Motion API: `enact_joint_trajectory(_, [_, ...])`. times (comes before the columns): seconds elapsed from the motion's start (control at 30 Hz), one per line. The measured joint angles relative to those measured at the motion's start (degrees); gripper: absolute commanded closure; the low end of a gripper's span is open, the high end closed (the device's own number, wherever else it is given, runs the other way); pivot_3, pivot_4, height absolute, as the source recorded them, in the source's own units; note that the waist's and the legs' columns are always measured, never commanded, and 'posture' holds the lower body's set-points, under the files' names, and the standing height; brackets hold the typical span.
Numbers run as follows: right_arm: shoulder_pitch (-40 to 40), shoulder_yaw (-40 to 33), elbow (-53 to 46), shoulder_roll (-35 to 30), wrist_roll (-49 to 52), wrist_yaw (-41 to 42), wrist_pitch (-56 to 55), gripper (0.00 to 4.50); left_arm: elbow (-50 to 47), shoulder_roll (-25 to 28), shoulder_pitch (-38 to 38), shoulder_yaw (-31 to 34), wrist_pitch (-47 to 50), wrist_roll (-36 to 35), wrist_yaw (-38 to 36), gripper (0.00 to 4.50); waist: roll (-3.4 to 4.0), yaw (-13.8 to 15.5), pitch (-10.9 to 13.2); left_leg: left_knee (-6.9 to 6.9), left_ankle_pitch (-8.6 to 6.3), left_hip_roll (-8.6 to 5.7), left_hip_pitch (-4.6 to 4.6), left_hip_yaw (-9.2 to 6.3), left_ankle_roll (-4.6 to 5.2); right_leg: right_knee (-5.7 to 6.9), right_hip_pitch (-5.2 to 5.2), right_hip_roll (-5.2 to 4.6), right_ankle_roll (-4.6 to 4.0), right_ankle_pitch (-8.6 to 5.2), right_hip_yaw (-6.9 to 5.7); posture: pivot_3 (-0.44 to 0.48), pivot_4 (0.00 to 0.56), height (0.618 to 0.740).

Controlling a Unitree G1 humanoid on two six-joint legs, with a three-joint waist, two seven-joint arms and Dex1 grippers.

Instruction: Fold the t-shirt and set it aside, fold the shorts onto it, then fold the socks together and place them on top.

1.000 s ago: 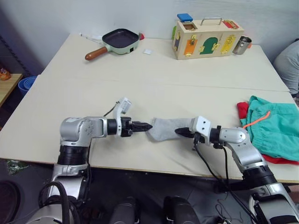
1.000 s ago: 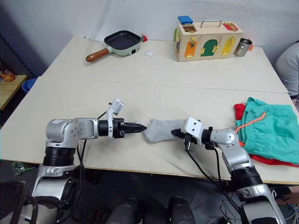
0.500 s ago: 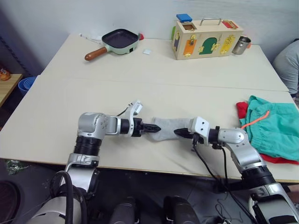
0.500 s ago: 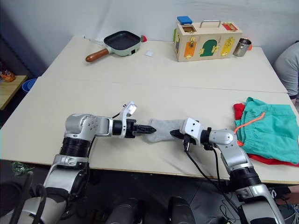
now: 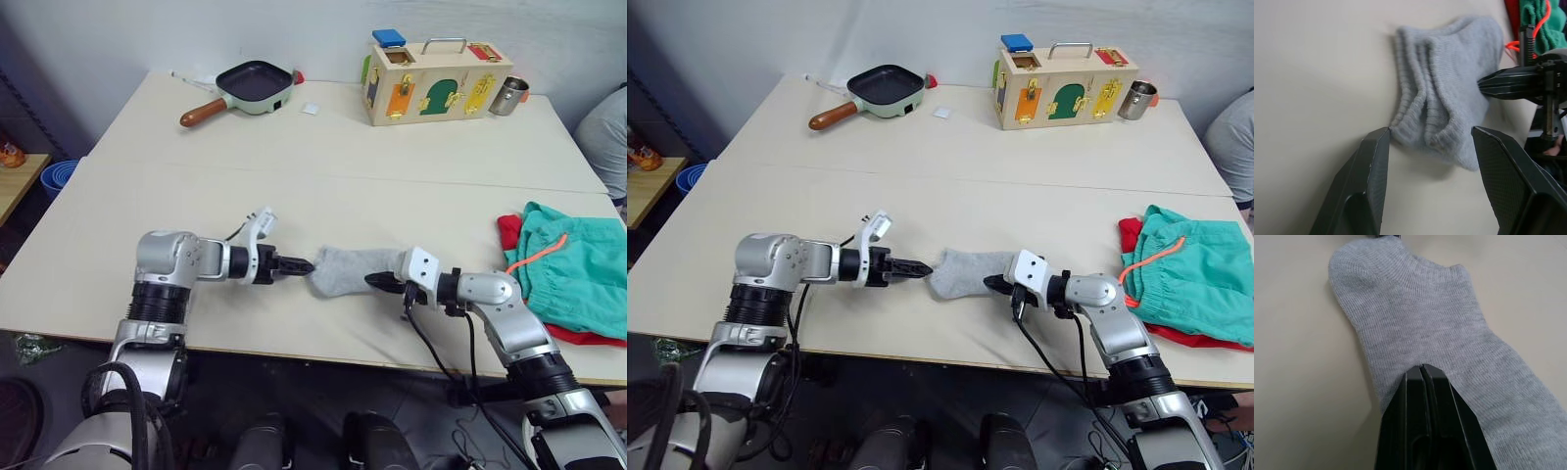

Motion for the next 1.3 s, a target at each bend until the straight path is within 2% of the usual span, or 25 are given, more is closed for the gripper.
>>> enact_joint_trajectory(0.17, [-0.1,0.1,0.0,0.0,-0.1,0.1,0.0,4.50,4.3,-3.8,-1.9,1.4,-0.5,0.0,0.9,1.74,0.00,0.0,0.0,0.01,0.00,0.00,0.00,0.01,0.01,0.01,0.00,0.00,0.00,0.00,0.00,0.000,0.150,0.740])
enact_joint_trajectory(0.2, [-0.2,0.1,0.0,0.0,0.0,0.1,0.1,4.50,4.9,-4.4,-2.2,2.1,-0.6,0.0,1.3,1.92,0.00,0.0,0.0,0.01,0.00,0.00,-0.01,0.01,0.01,-0.01,0.00,0.01,0.00,0.00,-0.01,0.000,0.150,0.740])
enact_joint_trajectory(0.27, [-0.1,0.1,0.0,0.0,0.0,0.1,0.1,4.50,6.1,-5.1,-2.7,3.4,-1.2,0.0,2.2,2.34,0.00,0.0,0.0,0.00,0.00,0.00,-0.01,0.00,0.00,0.00,0.00,0.01,0.00,0.00,-0.01,0.000,0.150,0.740])
enact_joint_trajectory(0.5, [0.1,0.1,-0.2,0.0,0.0,0.0,0.6,4.50,6.6,-6.1,-2.8,5.8,-1.7,0.0,3.7,4.49,0.00,0.0,0.0,0.00,0.00,0.01,-0.01,0.00,0.00,0.00,0.00,0.01,0.00,0.00,-0.01,0.000,0.150,0.740])
enact_joint_trajectory(0.73, [0.6,0.1,-1.1,0.1,0.1,-0.5,1.3,4.50,6.1,-7.5,-2.8,6.8,-1.9,0.0,4.3,4.49,0.00,0.0,0.0,-0.01,0.00,0.01,-0.01,0.00,0.00,0.00,0.00,0.01,0.00,0.00,-0.01,0.000,0.150,0.740])
enact_joint_trajectory(0.87, [0.9,0.1,-1.8,0.2,0.1,-0.7,1.7,4.50,3.6,-5.7,-2.1,4.7,-4.3,0.1,3.3,4.49,0.00,0.0,0.0,-0.02,0.00,0.01,0.00,0.01,-0.01,0.00,-0.01,0.01,0.00,0.00,0.00,0.000,0.150,0.740])
enact_joint_trajectory(1.07, [1.3,0.1,-2.3,0.3,0.6,-0.7,2.3,4.50,-2.0,2.6,2.3,-1.8,-10.3,1.8,-1.9,2.79,0.00,-0.2,0.0,-0.08,-0.01,0.03,0.03,0.02,-0.07,-0.01,-0.03,0.03,-0.04,-0.02,0.01,0.000,0.150,0.740])
enact_joint_trajectory(1.17, [1.9,-0.6,-2.3,0.3,1.5,-0.6,2.3,4.50,-2.5,6.1,4.1,-2.6,-14.1,3.7,-2.9,1.88,0.00,-0.1,0.0,-0.07,-0.01,0.03,0.02,0.01,-0.08,-0.02,-0.04,0.01,-0.05,-0.03,0.01,0.000,0.150,0.740])
enact_joint_trajectory(1.23, [3.0,-1.2,-3.1,0.3,3.6,0.5,2.7,4.50,-2.1,7.9,4.8,-2.8,-18.7,4.7,-4.4,1.88,0.00,0.1,0.0,-0.07,-0.01,0.02,0.00,-0.01,-0.07,-0.05,-0.04,-0.03,-0.05,-0.03,-0.01,0.000,0.150,0.740])
enact_joint_trajectory(1.3, [6.0,-3.7,-6.9,0.5,9.8,2.5,6.0,4.50,-1.4,10.5,5.1,-2.6,-27.5,6.4,-7.9,1.88,0.00,0.2,0.0,-0.10,-0.01,0.02,-0.11,-0.05,-0.07,-0.09,-0.13,-0.04,-0.05,-0.03,-0.04,0.000,0.150,0.740])
